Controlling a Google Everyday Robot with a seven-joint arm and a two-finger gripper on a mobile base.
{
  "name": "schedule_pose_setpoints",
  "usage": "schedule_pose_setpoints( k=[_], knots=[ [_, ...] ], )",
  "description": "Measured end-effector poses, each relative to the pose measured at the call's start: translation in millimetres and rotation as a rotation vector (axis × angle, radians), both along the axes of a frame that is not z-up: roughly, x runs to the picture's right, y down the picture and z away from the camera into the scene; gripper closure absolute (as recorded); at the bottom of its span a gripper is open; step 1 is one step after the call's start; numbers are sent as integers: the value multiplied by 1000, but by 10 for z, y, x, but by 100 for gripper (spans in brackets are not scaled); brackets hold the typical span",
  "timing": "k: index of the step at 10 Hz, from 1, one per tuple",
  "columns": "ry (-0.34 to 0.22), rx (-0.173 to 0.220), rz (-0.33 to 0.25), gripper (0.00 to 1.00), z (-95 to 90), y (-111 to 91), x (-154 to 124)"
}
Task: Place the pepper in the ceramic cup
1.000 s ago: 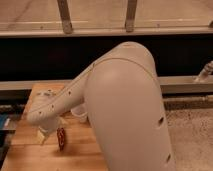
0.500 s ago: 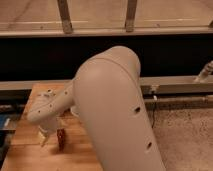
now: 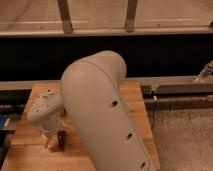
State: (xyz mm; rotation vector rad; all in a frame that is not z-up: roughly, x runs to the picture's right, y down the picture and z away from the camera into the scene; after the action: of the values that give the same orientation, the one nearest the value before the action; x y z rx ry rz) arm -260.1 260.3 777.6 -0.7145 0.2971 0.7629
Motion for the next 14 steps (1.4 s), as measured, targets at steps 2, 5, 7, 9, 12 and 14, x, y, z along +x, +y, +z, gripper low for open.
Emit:
schedule_pose_setpoints(
  k=[2,5,7,9,12,14],
  knots=[
    [9,-21,27,25,132,68,42],
    [-12,-40,68,52,195,105,36],
    [-11,-39,67,72,183,93,35],
    [-9,-38,69,92,171,71,47],
    [-16,-39,63,100,140,78,21],
    [-26,-7,58,100,44,-20,0]
  ],
)
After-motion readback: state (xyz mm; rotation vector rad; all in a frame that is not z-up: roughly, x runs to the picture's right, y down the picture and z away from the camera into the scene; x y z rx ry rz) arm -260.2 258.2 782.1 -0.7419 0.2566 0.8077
